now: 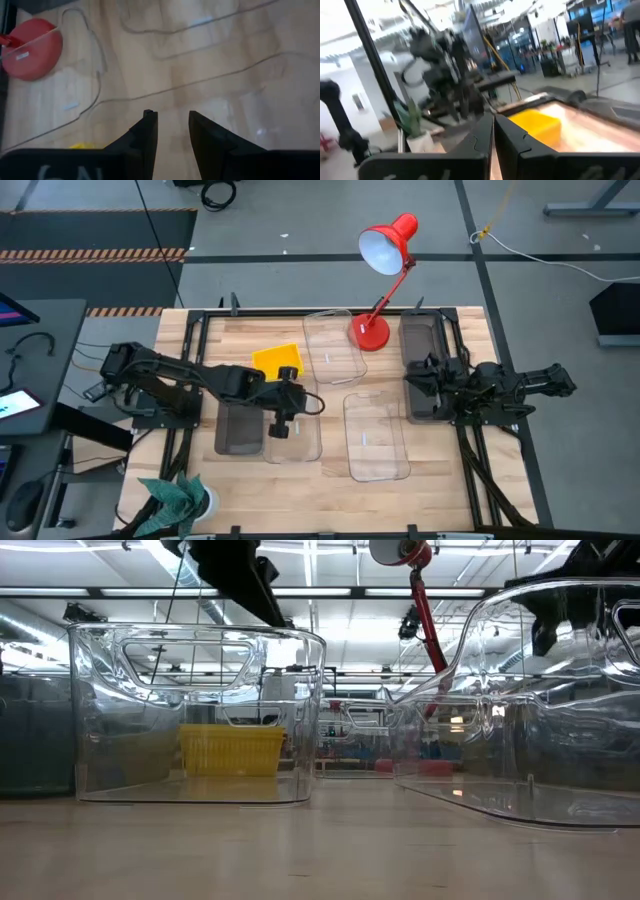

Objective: Stack baskets by color
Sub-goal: Stack the bottom right black transparent bin on the top right black transparent bin

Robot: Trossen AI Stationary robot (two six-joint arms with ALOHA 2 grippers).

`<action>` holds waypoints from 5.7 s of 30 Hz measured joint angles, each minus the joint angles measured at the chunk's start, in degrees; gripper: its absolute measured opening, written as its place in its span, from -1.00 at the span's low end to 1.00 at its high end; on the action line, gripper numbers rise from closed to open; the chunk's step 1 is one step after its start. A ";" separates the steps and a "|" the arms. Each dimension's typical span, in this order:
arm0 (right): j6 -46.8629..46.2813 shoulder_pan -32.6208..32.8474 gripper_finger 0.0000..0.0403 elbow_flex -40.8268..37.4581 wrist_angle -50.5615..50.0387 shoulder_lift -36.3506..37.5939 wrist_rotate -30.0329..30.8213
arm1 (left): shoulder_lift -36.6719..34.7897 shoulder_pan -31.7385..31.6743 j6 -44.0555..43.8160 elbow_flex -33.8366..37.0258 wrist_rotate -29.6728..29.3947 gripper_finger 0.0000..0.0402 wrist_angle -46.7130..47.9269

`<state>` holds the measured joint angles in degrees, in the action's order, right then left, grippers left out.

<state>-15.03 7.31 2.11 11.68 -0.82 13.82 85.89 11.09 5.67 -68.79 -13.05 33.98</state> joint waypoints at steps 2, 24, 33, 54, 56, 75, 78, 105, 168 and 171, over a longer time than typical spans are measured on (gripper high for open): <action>-2.02 0.02 -0.89 0.00 2.66 -0.02 -0.39 | -0.76 1.02 -1.77 3.45 -0.29 -0.42 -4.67; -14.51 0.15 -0.94 7.74 -7.05 -4.58 -10.53 | -3.64 15.60 -14.35 13.98 -19.22 -0.42 -17.69; -16.23 0.18 -0.98 22.13 -29.04 -17.84 -8.23 | -3.61 15.37 -14.33 23.70 -20.14 -0.42 -34.32; -31.00 8.56 -0.98 49.62 -72.83 -40.70 -13.31 | -21.16 10.56 -0.30 35.73 -17.12 -0.42 -42.02; -33.56 9.35 -0.98 49.62 -73.11 -42.09 -16.07 | -22.33 10.55 -0.01 36.41 -17.12 -0.42 -42.43; -34.00 13.75 -1.00 54.53 -89.23 -53.40 -15.95 | -27.20 3.46 -0.45 48.72 -11.70 -0.42 -58.11; -29.82 14.79 -0.98 53.67 -89.37 -54.33 -13.85 | -27.20 2.94 -0.45 48.69 -11.70 -0.42 -59.54; -20.50 16.87 -0.04 48.70 -86.00 -68.98 -12.89 | -27.18 2.84 -0.04 48.63 -13.91 -0.42 -59.84; -1.83 5.37 -1.00 58.05 -101.06 -64.36 7.63 | -27.15 2.86 -3.50 48.59 -14.33 -0.42 -59.37; 2.19 1.15 -1.00 56.82 -99.69 -62.49 7.60 | -27.15 2.86 -3.51 48.59 -14.33 -0.42 -59.39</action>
<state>-12.84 8.46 58.93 -88.00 -63.31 21.42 58.74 13.96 2.16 -20.21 -27.38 -25.41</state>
